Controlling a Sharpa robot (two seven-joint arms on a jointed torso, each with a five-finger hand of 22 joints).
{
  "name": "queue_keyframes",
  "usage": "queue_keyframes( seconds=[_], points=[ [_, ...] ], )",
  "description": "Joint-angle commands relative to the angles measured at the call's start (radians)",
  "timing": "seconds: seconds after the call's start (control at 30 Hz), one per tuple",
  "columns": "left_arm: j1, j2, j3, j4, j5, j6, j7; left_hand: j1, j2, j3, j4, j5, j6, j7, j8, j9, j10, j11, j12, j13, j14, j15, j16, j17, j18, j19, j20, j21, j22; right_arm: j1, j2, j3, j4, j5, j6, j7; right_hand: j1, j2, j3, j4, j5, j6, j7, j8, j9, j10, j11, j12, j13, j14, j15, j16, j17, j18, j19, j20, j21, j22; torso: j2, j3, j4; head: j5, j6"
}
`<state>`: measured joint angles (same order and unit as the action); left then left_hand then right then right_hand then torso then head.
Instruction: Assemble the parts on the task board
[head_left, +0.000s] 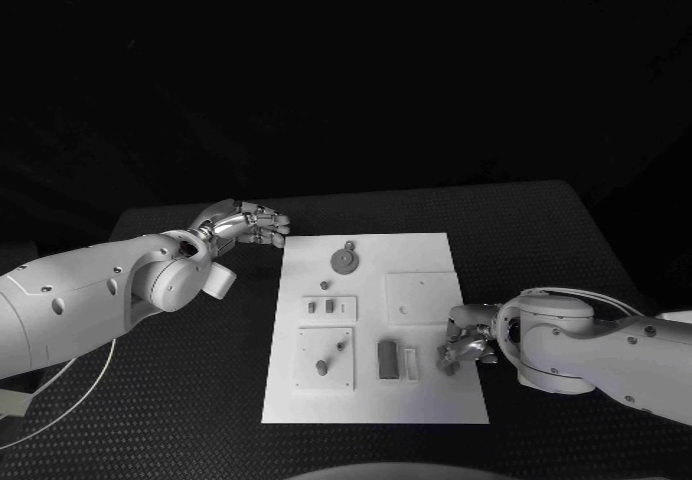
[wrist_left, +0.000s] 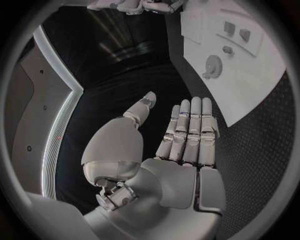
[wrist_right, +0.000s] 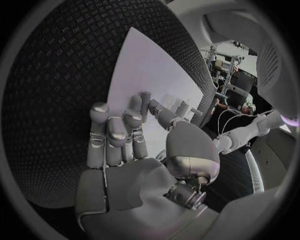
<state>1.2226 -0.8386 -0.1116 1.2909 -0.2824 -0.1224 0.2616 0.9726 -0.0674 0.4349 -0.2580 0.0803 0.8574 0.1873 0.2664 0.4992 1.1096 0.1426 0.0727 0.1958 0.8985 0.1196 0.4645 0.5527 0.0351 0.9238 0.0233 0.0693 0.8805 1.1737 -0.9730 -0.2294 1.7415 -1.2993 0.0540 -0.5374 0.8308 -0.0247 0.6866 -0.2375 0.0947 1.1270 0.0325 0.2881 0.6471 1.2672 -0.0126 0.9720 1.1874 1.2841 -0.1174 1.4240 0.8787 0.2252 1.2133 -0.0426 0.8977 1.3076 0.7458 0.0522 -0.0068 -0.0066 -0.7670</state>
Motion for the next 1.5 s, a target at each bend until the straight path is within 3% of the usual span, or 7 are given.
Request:
queue_keyframes(
  seconds=[0.03, 0.43, 0.77, 1.5],
  points=[
    [0.001, 0.001, 0.000, 0.003, 0.004, 0.013, 0.007, -0.006, 0.001, 0.004, 0.003, -0.005, 0.000, -0.005, 0.005, -0.001, 0.007, 0.003, -0.002, -0.001, 0.003, 0.004, -0.007, 0.002, 0.011, -0.008, 0.001, 0.001, -0.001, -0.005, 0.001, -0.005, 0.002, 0.044, -0.059, -0.003, 0.040, 0.048, 0.059, -0.055, 0.001, -0.093, 0.065, -0.084, -0.003, 0.008, -0.001, 0.001, 0.001, 0.005, 0.000, 0.004, 0.002, 0.037, 0.005, 0.001, 0.003, 0.020, -0.001, 0.0005, -0.0004, 0.001, 0.000],
    [0.001, 0.000, 0.000, 0.002, 0.004, 0.014, 0.007, -0.006, 0.001, 0.005, 0.003, -0.005, 0.000, -0.005, 0.006, -0.001, 0.007, 0.003, -0.002, -0.001, 0.003, 0.004, -0.007, 0.003, 0.011, -0.008, 0.001, 0.001, -0.001, -0.005, 0.006, -0.005, 0.015, 0.161, -0.098, 0.007, 0.038, 0.047, 0.061, -0.055, 0.001, -0.091, 0.064, -0.084, -0.003, 0.009, -0.002, 0.002, 0.001, 0.005, 0.000, 0.004, 0.002, 0.037, 0.006, 0.000, 0.004, 0.020, 0.000, -0.0002, -0.0001, 0.002, -0.003],
    [0.001, 0.000, 0.000, 0.003, 0.004, 0.018, 0.006, -0.005, 0.000, 0.005, 0.002, -0.005, 0.000, -0.005, 0.006, -0.002, 0.007, 0.003, -0.002, -0.001, 0.003, 0.004, -0.008, 0.004, 0.011, -0.008, 0.001, 0.001, -0.001, -0.005, 0.017, -0.005, 0.020, 0.233, -0.101, 0.012, 0.038, 0.048, 0.062, -0.055, 0.001, -0.091, 0.064, -0.084, -0.004, 0.009, -0.002, 0.002, 0.001, 0.005, -0.001, 0.005, 0.002, 0.037, 0.006, 0.000, 0.004, 0.020, 0.000, -0.0007, -0.0006, 0.003, -0.007],
    [0.001, -0.001, 0.000, 0.003, 0.003, 0.019, 0.005, -0.005, 0.000, 0.005, 0.002, -0.005, 0.000, -0.005, 0.006, -0.002, 0.007, 0.003, -0.002, -0.002, 0.003, 0.004, -0.010, 0.006, 0.011, -0.008, 0.001, 0.001, -0.001, -0.005, 0.036, -0.005, 0.026, 0.251, -0.111, 0.036, 0.036, 0.049, 0.064, -0.056, 0.001, -0.091, 0.064, -0.084, -0.005, 0.010, -0.003, 0.002, 0.001, 0.005, -0.001, 0.005, 0.002, 0.037, 0.007, -0.001, 0.004, 0.019, 0.000, -0.0002, 0.0000, 0.005, -0.008]
  ],
)
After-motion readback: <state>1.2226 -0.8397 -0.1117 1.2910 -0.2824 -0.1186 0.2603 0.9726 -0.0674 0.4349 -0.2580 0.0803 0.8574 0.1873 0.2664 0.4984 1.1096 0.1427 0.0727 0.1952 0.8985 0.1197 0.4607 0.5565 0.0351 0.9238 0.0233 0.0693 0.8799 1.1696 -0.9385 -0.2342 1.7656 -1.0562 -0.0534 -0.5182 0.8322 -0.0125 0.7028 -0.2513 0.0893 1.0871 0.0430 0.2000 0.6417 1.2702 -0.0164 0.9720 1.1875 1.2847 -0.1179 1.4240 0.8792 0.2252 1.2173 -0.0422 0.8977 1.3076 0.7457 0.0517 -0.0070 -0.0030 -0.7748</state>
